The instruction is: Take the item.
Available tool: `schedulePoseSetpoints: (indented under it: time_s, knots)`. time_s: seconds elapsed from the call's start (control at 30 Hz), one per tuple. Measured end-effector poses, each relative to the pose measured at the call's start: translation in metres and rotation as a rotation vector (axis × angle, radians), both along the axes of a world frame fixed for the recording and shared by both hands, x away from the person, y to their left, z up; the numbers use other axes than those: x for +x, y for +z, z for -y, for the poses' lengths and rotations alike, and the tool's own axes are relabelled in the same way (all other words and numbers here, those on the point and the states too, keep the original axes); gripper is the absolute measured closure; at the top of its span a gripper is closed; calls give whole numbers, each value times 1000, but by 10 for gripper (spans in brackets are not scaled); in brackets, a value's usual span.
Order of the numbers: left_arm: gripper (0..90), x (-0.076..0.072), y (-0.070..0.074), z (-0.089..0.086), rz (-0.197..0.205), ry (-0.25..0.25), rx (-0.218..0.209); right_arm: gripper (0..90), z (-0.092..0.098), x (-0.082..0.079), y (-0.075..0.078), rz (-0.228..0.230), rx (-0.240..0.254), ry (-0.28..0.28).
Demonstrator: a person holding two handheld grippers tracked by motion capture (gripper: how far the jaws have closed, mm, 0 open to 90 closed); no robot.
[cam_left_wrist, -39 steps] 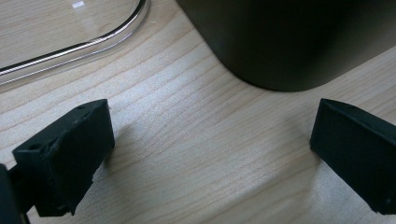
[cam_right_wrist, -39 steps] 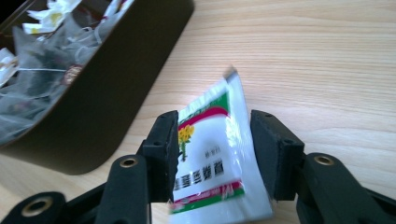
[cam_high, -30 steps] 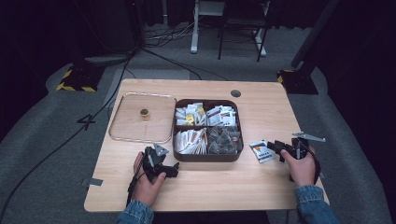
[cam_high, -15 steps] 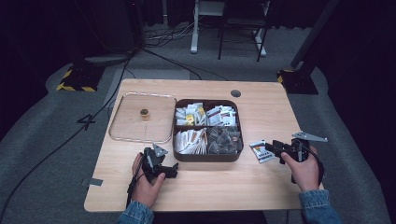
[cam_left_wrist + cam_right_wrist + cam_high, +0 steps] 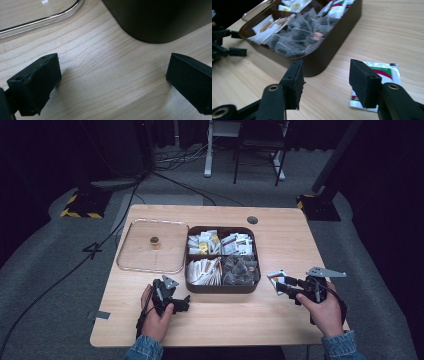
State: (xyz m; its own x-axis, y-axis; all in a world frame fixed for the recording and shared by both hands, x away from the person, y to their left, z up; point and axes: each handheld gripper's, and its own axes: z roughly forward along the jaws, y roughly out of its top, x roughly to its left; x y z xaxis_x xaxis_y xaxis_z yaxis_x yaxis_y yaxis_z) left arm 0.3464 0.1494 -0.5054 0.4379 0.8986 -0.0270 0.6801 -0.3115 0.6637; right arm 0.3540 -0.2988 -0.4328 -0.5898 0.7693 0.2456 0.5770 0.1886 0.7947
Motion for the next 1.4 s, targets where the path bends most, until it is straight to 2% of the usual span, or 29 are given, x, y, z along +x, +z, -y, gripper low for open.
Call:
schedulePoseSetpoints:
  time_s: [0.27, 0.53, 0.6, 0.63, 0.77, 0.83, 1.03, 1.17, 1.23, 1.3, 1.4]
  knots:
    - [0, 0, 0, 0, -1, -1, 0, 436, -21, -13, 0, 24, -56, 71]
    - [1, 0, 0, 0, 0, -5, 0, 414, -37, -17, -17, 17, -106, 131]
    - [1, 0, 0, 0, 0, -5, 0, 412, -39, -17, -20, 15, -116, 135]
    - [1, 0, 0, 0, 0, -5, 0, 411, -41, -17, -27, 14, -134, 140]
    - [1, 0, 0, 0, 0, -5, 0, 400, -45, -16, -37, 12, -146, 142]
    - [1, 0, 0, 0, 0, -5, 0, 398, -47, -15, -46, 16, -174, 135]
    - [1, 0, 0, 0, 0, -5, 0, 366, -49, -13, -58, 25, -198, 143]
    - [1, 0, 0, 0, 0, -5, 0, 340, -51, -13, -66, 25, -251, 143]
    - [1, 0, 0, 0, 0, -5, 0, 304, -54, -14, -69, 63, -271, 153]
    - [1, 0, 0, 0, 0, -5, 0, 253, -57, -14, -71, 79, -266, 154]
    - [1, 0, 0, 0, 0, -5, 0, 238, -58, -14, -72, 79, -269, 155]
